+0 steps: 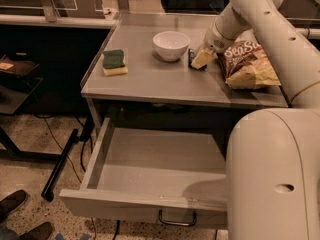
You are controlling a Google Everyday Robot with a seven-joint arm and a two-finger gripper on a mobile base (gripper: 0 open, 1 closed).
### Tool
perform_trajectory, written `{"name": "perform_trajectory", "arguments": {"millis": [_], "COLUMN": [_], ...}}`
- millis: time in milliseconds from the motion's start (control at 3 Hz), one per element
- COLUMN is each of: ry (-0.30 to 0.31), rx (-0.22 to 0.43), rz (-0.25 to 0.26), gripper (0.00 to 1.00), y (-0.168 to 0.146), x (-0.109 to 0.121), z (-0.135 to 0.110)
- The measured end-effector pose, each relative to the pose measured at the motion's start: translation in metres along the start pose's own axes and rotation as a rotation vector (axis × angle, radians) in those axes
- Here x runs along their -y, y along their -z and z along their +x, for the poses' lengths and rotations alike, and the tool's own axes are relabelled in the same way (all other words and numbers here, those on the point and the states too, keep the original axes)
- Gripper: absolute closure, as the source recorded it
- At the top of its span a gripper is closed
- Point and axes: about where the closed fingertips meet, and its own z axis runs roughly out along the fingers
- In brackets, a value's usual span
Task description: Place rxbar blueberry into top drawer
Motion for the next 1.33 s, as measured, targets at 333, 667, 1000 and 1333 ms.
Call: {"name": "perform_trajectory", "arguments": {"millis": [333, 667, 1000, 1333], "ry": [0.0, 0.0, 0.0, -0.057], "rx": [0.0, 0.0, 0.0, 0.006], "rz": [0.0, 0.0, 0.0, 0.036], "gripper": [1.0, 1.0, 1.0, 1.0], "y": [0.0, 0.007, 0.01, 0.035], "x": [0.0, 0.001, 0.001, -0.005], "z": [0.0, -0.004, -0.006, -0.005]}}
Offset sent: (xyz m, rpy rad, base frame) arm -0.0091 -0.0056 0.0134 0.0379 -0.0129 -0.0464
